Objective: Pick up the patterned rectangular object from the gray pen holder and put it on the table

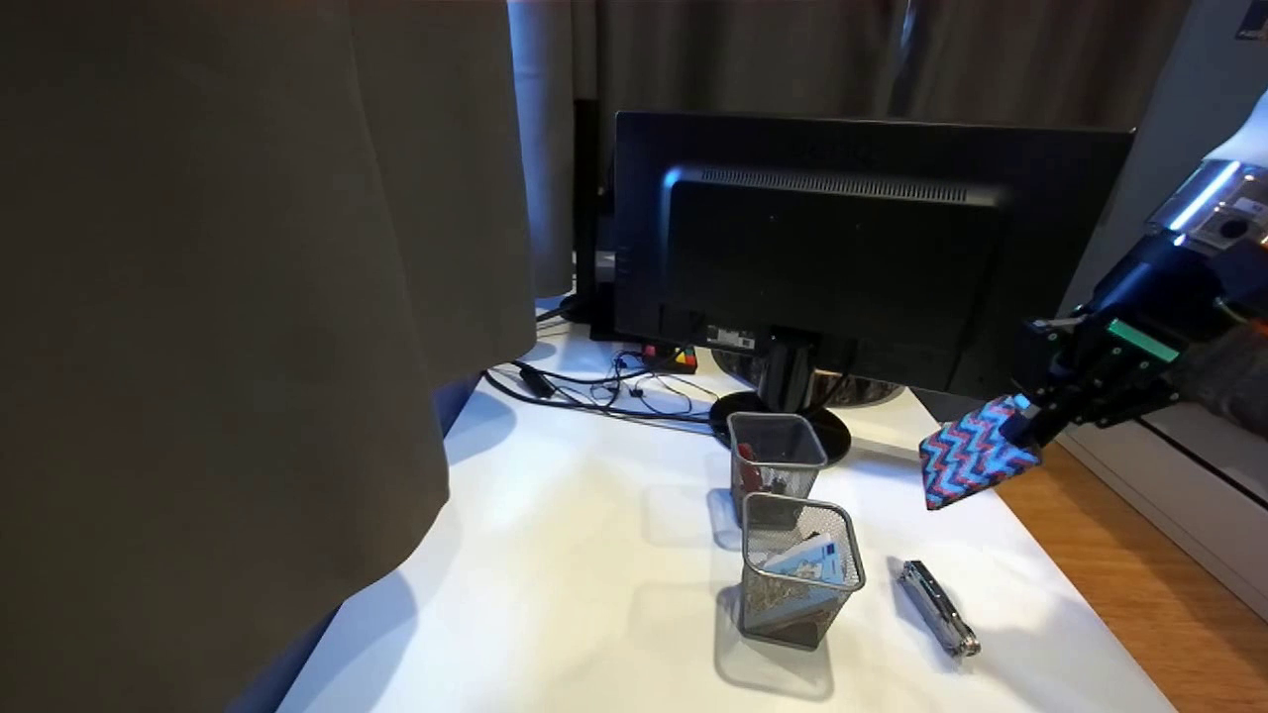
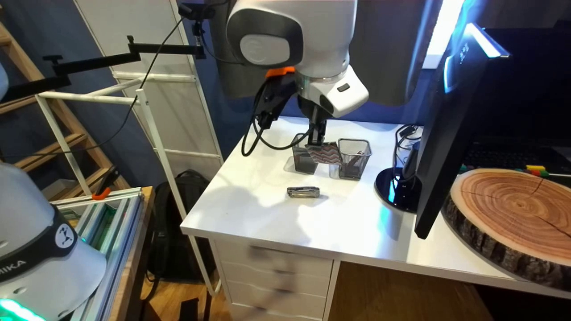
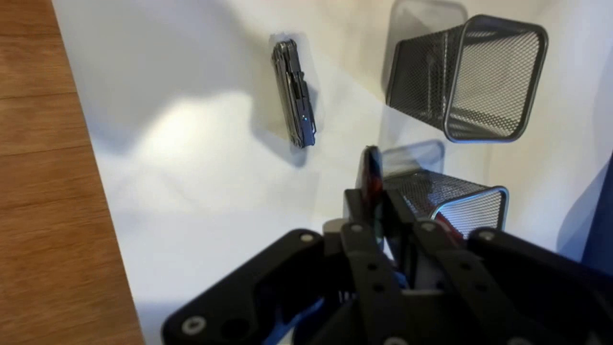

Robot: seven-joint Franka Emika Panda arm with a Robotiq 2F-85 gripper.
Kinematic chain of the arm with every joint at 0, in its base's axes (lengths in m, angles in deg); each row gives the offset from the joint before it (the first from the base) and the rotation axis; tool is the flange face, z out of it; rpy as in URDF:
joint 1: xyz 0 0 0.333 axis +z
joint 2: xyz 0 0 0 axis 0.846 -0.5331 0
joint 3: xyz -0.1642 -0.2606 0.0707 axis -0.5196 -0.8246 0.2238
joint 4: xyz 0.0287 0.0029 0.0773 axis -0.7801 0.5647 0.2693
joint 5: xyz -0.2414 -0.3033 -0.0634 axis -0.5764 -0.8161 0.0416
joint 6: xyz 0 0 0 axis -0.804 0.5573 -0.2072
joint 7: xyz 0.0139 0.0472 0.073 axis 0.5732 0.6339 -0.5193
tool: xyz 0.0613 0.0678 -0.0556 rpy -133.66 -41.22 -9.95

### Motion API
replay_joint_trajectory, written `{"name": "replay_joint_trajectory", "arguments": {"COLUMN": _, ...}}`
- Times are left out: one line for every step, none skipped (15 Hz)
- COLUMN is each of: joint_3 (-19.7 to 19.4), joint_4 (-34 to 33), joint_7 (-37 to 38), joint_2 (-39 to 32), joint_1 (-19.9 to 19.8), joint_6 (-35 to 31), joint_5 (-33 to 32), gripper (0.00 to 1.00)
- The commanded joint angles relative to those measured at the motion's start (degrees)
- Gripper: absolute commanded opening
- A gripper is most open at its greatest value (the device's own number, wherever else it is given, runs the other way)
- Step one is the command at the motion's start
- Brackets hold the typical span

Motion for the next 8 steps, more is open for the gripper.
{"name": "replay_joint_trajectory", "arguments": {"joint_3": -2.99, "joint_4": -0.59, "joint_7": -11.70, "joint_2": -1.29, "joint_1": -3.04, "joint_6": 5.24, "joint_5": 5.79, "gripper": 0.04}}
{"name": "replay_joint_trajectory", "arguments": {"joint_3": -3.79, "joint_4": -0.45, "joint_7": -10.00, "joint_2": -2.02, "joint_1": -2.90, "joint_6": 3.19, "joint_5": 6.89, "gripper": 0.04}}
{"name": "replay_joint_trajectory", "arguments": {"joint_3": -3.64, "joint_4": -0.31, "joint_7": -8.10, "joint_2": -0.34, "joint_1": -1.55, "joint_6": 4.34, "joint_5": 3.88, "gripper": 0.15}}
{"name": "replay_joint_trajectory", "arguments": {"joint_3": -4.47, "joint_4": -0.30, "joint_7": -8.75, "joint_2": -0.99, "joint_1": -2.13, "joint_6": 4.30, "joint_5": 4.45, "gripper": 0.15}}
{"name": "replay_joint_trajectory", "arguments": {"joint_3": -4.90, "joint_4": -0.30, "joint_7": -9.09, "joint_2": -1.62, "joint_1": -2.49, "joint_6": 4.22, "joint_5": 4.69, "gripper": 0.15}}
{"name": "replay_joint_trajectory", "arguments": {"joint_3": -5.01, "joint_4": -0.30, "joint_7": -9.16, "joint_2": -2.05, "joint_1": -2.57, "joint_6": 4.06, "joint_5": 4.80, "gripper": 0.04}}
{"name": "replay_joint_trajectory", "arguments": {"joint_3": -4.86, "joint_4": -1.01, "joint_7": -10.93, "joint_2": -3.17, "joint_1": -2.95, "joint_6": 4.36, "joint_5": 6.49, "gripper": 0.04}}
{"name": "replay_joint_trajectory", "arguments": {"joint_3": -4.57, "joint_4": -1.69, "joint_7": -13.88, "joint_2": -4.20, "joint_1": -3.45, "joint_6": 4.29, "joint_5": 8.50, "gripper": 0.04}}
